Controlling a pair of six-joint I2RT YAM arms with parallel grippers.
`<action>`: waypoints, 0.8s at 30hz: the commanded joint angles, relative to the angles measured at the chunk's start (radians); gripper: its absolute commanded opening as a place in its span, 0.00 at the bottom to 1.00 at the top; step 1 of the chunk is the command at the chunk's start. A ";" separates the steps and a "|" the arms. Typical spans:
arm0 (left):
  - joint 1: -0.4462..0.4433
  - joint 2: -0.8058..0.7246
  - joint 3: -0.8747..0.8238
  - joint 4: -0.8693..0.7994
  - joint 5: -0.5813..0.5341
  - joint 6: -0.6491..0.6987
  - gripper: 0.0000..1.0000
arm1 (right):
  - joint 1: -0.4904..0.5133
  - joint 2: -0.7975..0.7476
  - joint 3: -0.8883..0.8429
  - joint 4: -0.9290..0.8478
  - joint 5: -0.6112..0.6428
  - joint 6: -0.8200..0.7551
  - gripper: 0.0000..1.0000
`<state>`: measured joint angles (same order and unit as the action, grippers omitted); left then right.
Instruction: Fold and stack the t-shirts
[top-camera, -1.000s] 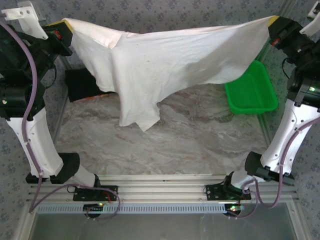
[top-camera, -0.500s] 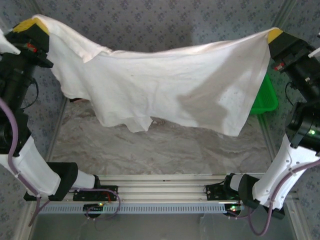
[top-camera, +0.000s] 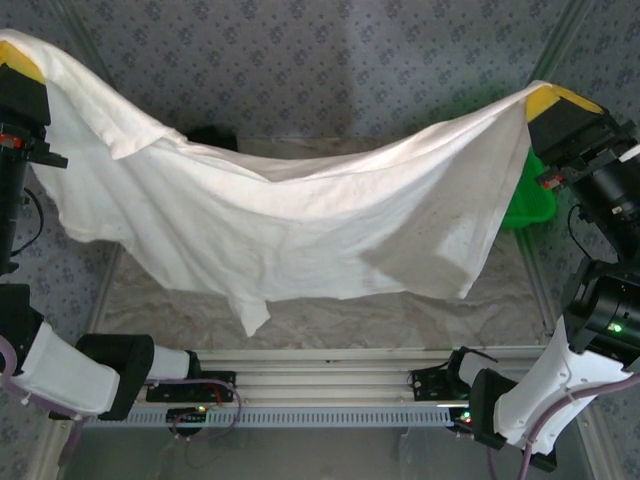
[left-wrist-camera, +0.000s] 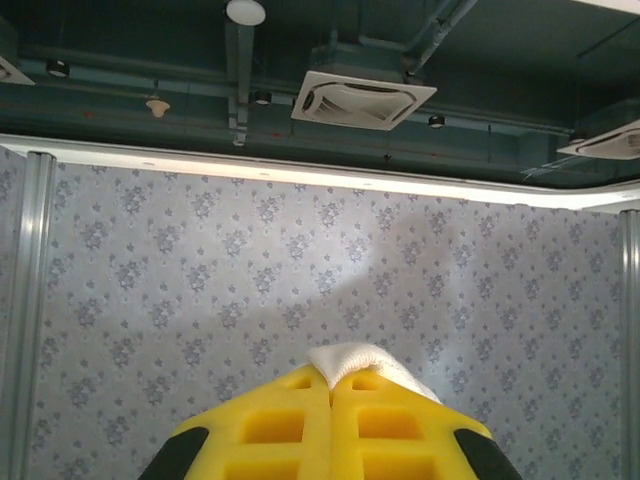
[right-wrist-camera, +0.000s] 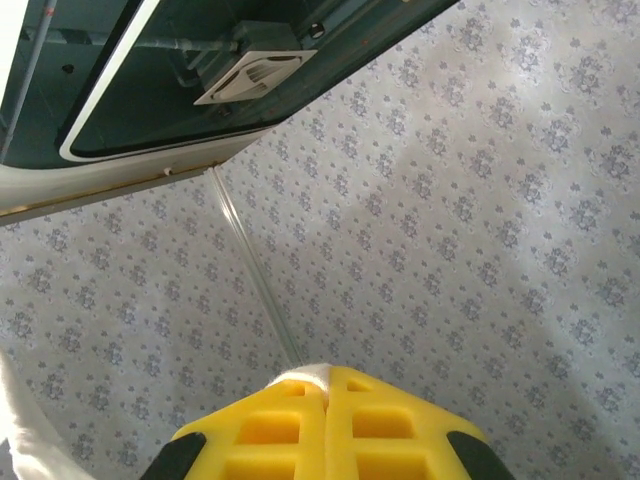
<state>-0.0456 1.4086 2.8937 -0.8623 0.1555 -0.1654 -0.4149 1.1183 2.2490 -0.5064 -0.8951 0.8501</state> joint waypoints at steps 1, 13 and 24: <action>0.007 0.014 -0.049 0.008 -0.061 0.073 0.00 | -0.001 -0.015 -0.071 -0.017 -0.005 -0.001 0.00; 0.008 -0.211 -1.024 0.214 -0.143 0.125 0.00 | 0.014 -0.166 -0.743 -0.155 0.123 -0.279 0.00; 0.008 -0.011 -1.377 0.370 -0.185 0.161 0.00 | 0.182 0.027 -1.048 -0.047 0.465 -0.473 0.00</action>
<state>-0.0456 1.3552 1.5139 -0.6228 0.0090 -0.0338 -0.2718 1.0817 1.2129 -0.6495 -0.5892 0.4683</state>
